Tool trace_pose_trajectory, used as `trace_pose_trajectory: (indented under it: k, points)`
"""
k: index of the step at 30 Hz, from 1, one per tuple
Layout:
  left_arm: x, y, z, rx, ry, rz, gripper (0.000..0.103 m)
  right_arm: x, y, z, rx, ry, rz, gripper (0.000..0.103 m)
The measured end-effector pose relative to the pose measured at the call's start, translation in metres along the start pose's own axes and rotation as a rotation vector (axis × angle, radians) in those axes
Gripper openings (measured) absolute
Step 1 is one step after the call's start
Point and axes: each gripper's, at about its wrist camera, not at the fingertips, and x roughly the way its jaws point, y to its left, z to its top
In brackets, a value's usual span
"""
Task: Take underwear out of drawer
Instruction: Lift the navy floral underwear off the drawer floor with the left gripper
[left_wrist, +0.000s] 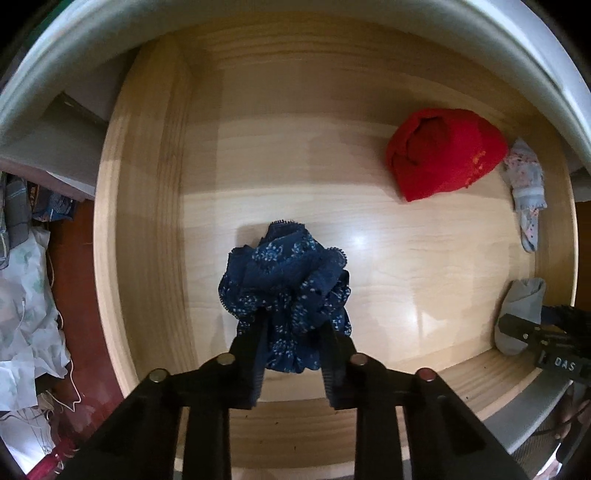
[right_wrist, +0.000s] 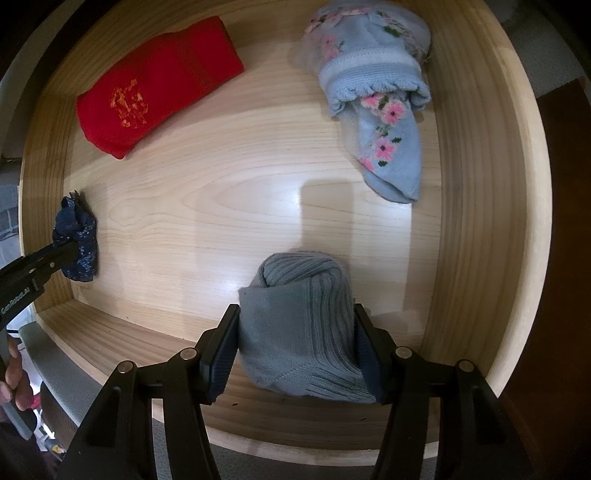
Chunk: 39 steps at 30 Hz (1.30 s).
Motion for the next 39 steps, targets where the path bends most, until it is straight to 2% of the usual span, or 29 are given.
trace_pose_trajectory:
  k: [7,11,16,17,23,39]
  points:
    - [-0.018,-0.003,-0.021,-0.008,-0.025,-0.015,0.013,0.0,0.002,0.0,-0.006,0.002,-0.011,0.055]
    - [-0.025,-0.005,-0.026,-0.014,-0.038,-0.019,0.012,0.0,0.005,0.001,-0.012,0.003,-0.017,0.055]
    - [-0.04,0.008,-0.028,-0.021,-0.055,-0.022,0.01,0.0,0.006,0.001,-0.011,0.001,-0.014,0.055]
    - [-0.053,0.02,-0.03,-0.02,-0.057,-0.022,0.01,0.0,0.007,0.001,-0.011,0.001,-0.015,0.055]
    - [-0.068,0.026,-0.037,-0.023,-0.085,-0.025,0.009,0.0,0.007,0.001,-0.013,0.002,-0.015,0.055]
    - [-0.108,0.013,-0.052,-0.003,-0.167,-0.031,0.009,0.001,0.013,0.001,-0.032,0.002,-0.029,0.055]
